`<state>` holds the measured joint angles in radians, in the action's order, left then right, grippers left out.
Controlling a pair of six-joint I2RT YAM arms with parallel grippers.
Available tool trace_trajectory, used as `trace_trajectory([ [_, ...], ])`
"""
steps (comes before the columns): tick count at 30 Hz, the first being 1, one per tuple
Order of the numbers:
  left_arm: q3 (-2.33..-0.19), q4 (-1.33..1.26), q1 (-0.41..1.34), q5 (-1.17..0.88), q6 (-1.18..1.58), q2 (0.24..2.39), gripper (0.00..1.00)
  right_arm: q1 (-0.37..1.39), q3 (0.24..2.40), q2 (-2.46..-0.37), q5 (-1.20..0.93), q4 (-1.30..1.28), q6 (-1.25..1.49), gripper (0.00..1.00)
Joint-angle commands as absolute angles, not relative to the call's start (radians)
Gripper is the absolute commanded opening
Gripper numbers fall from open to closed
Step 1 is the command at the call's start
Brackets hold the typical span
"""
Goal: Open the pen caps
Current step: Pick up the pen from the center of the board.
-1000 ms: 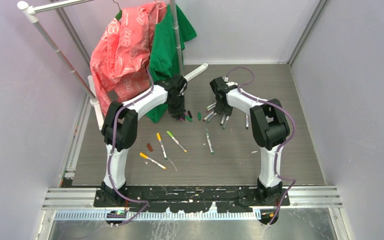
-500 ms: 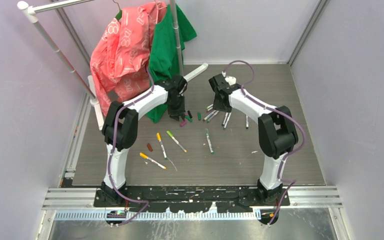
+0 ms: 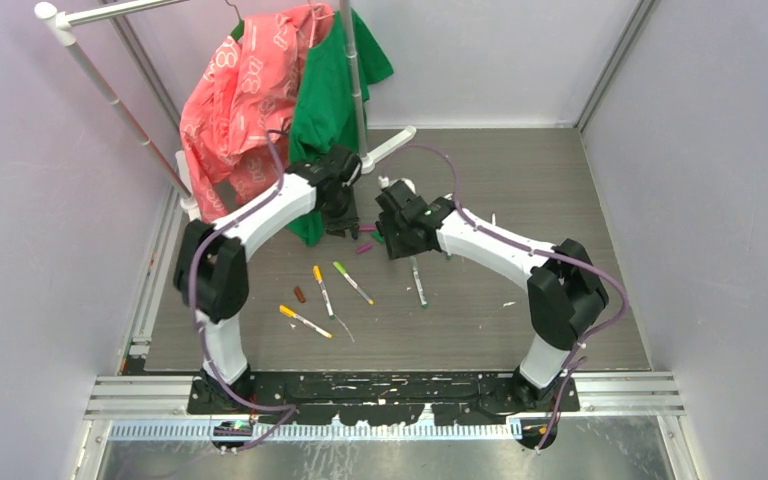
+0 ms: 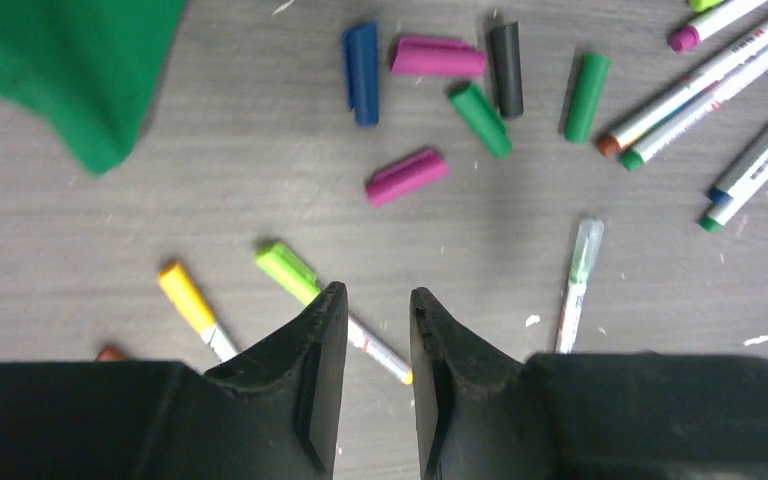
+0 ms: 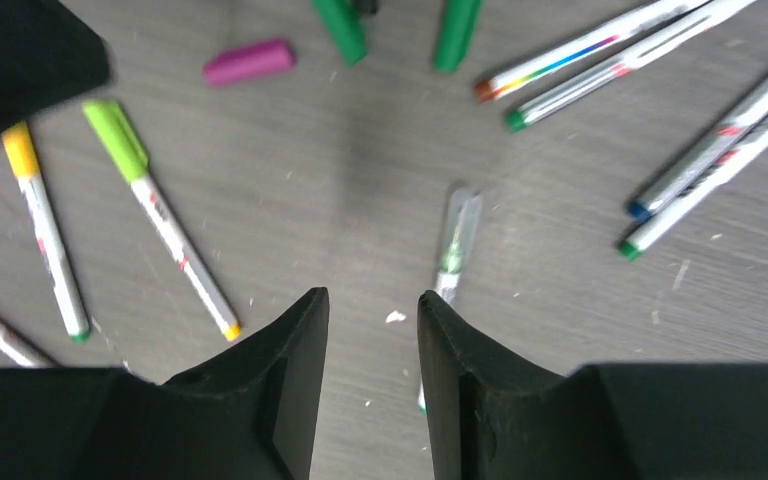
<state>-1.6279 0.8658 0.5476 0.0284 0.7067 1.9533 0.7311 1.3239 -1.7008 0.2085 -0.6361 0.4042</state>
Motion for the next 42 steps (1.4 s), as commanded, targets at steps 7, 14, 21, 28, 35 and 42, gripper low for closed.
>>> trace_trajectory([
  [7,-1.344,0.878,0.55,0.16,0.878,1.558,0.31,0.859,1.327,-1.735,0.042,-0.608,0.324,0.44],
  [14,-1.181,0.865,0.55,0.175,0.953,1.373,0.31,0.92,1.427,-1.86,0.024,-0.628,0.306,0.44],
  [21,-1.123,0.888,0.549,0.195,0.957,1.292,0.31,0.942,1.513,-1.96,0.029,-0.641,0.293,0.44],
  [28,-1.073,0.884,0.547,0.189,0.959,1.24,0.31,0.968,1.561,-2.043,0.049,-0.667,0.273,0.44],
  [35,-1.043,0.88,0.541,0.181,0.957,1.225,0.31,0.983,1.562,-2.095,0.076,-0.679,0.263,0.4],
  [42,-1.023,0.859,0.529,0.166,0.96,1.217,0.32,0.989,1.512,-2.099,0.075,-0.708,0.273,0.01],
])
